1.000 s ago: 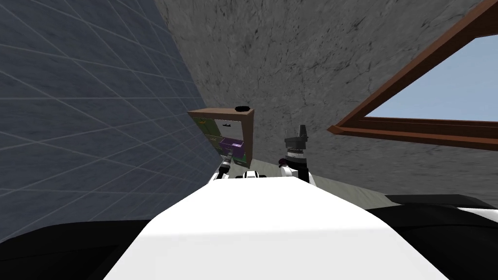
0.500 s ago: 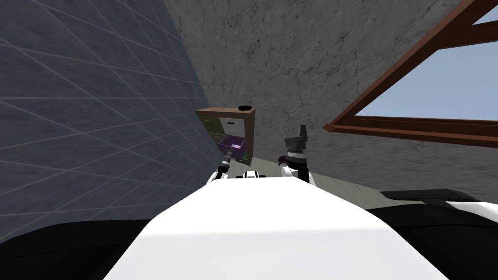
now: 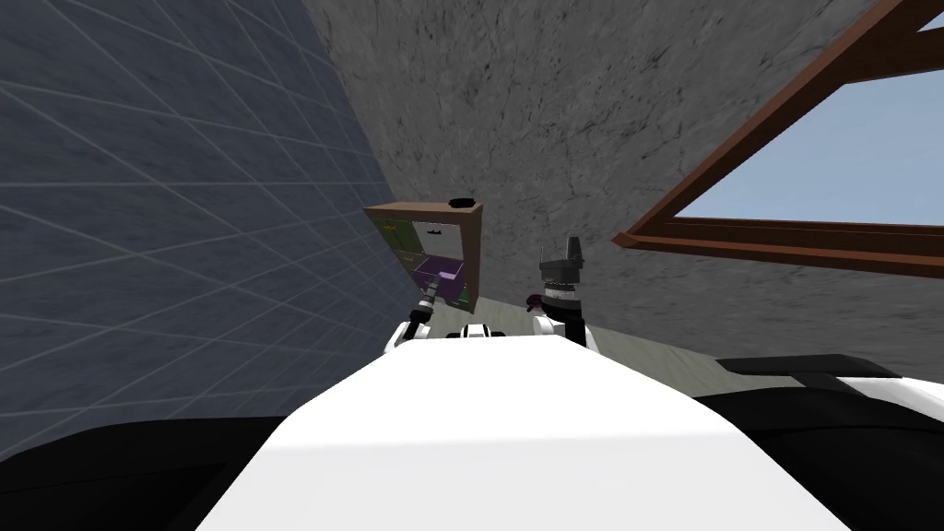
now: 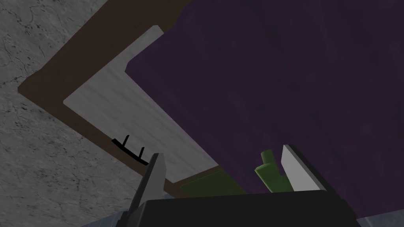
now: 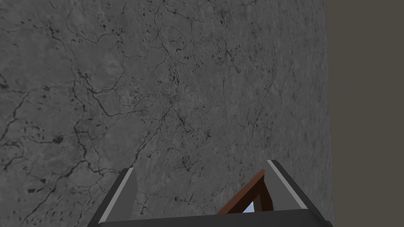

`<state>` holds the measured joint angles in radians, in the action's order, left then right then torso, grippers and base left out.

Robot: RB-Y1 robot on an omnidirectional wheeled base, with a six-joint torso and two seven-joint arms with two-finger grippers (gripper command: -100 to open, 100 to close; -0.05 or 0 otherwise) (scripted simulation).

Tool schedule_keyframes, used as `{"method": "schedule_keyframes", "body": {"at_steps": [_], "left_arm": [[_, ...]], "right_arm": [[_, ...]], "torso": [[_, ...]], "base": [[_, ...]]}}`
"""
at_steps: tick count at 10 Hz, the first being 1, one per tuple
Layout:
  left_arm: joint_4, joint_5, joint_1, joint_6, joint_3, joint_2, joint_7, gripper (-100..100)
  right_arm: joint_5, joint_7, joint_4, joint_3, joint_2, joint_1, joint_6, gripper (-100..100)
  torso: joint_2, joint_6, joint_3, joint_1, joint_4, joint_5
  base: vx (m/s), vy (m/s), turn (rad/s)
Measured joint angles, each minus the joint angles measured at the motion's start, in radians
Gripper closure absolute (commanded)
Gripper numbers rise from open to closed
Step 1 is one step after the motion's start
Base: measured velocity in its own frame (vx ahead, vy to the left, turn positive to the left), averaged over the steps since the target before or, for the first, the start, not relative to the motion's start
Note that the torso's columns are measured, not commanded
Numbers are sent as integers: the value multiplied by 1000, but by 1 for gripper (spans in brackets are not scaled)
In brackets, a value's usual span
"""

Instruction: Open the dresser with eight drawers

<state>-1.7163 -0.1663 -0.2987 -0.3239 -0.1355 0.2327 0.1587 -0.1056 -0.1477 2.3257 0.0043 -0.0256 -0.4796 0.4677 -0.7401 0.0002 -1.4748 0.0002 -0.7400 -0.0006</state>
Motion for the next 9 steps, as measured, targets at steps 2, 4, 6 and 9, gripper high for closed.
{"method": "schedule_keyframes", "body": {"at_steps": [2,4,6,9], "left_arm": [[-33,1,1,47,-2,8,-9,-100],[-56,3,-7,73,-4,18,-17,0],[-52,3,-10,76,-4,18,-17,0],[-49,4,-11,78,-3,18,-17,0]], "right_arm": [[0,0,0,0,0,0,0,0],[0,0,0,0,0,0,0,0],[0,0,0,0,0,0,0,0],[0,0,0,0,0,0,0,0]], "torso": [[-3,0,1,-3,-4,-2],[-4,-1,2,-3,-3,-2],[-1,0,0,-2,-1,-1],[1,0,-1,-1,1,0]], "base": [[-25,-5,-15],[0,0,0],[0,0,0],[0,0,0]]}}
